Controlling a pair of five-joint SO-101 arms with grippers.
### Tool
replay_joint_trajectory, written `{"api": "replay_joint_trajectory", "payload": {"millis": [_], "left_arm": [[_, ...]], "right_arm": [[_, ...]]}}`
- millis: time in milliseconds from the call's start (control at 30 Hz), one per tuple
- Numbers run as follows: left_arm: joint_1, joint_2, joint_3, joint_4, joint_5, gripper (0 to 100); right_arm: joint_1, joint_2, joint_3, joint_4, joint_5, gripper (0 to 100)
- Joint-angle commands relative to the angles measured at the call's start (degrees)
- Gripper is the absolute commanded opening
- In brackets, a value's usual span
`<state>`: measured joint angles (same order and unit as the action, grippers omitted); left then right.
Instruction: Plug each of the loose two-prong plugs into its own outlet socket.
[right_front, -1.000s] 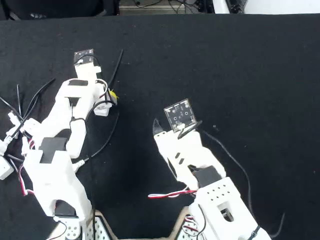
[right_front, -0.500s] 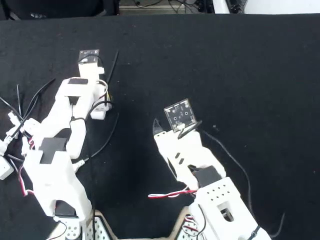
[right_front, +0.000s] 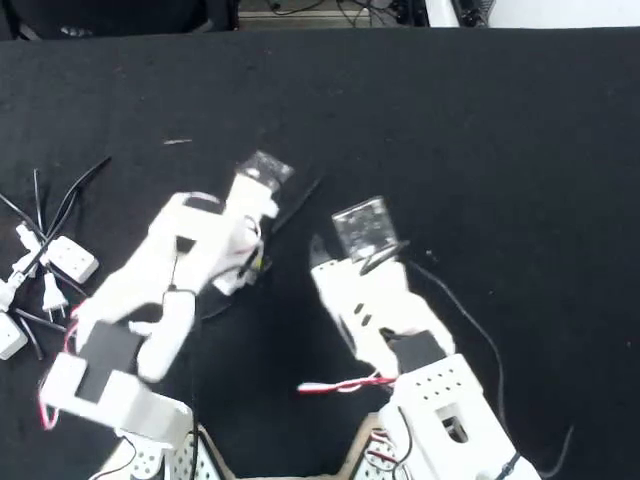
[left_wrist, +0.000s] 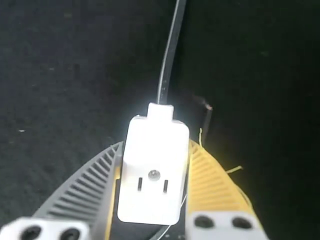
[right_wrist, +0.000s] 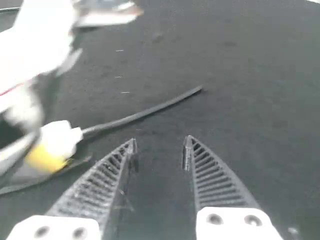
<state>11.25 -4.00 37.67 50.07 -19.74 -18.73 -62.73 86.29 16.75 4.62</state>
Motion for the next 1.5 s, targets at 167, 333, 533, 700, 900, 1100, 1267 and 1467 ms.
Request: {"api": "replay_joint_trajectory", "payload": {"millis": [167, 333, 533, 700, 900, 1100, 1267, 1467], "left_arm": [[-1.3, -28.2, 15.9, -10.5, 1.8, 3], [5.8, -35.0, 21.7, -6.7, -4.8, 3], [8.0, -29.5, 22.1, -6.7, -9.1, 3], [10.2, -17.8, 17.7, -6.2, -9.2, 4], [9.8, -8.8, 12.3, -4.2, -9.0, 24], [2.2, -11.9, 2.8, 10.2, -9.5, 25], [-7.6, -15.0, 0.5, 18.7, -18.1, 25], [-16.5, -15.8, 6.3, 18.9, -28.9, 25]], "right_arm": [[4.1, 0.2, -2.8, -1.3, 0.0, 14.1], [4.5, 0.2, -2.8, -1.2, 0.0, 14.1], [4.5, 0.2, -2.6, -1.1, 0.0, 14.1], [4.5, 0.2, -2.5, -1.1, 0.0, 14.1], [4.2, 0.2, -2.4, -1.1, 0.0, 14.1], [4.1, 0.5, -2.3, -1.1, 0.0, 14.1], [4.1, 0.3, -1.6, -1.3, 0.0, 14.1], [4.1, 0.3, -1.9, -1.2, 0.0, 14.1]]}}
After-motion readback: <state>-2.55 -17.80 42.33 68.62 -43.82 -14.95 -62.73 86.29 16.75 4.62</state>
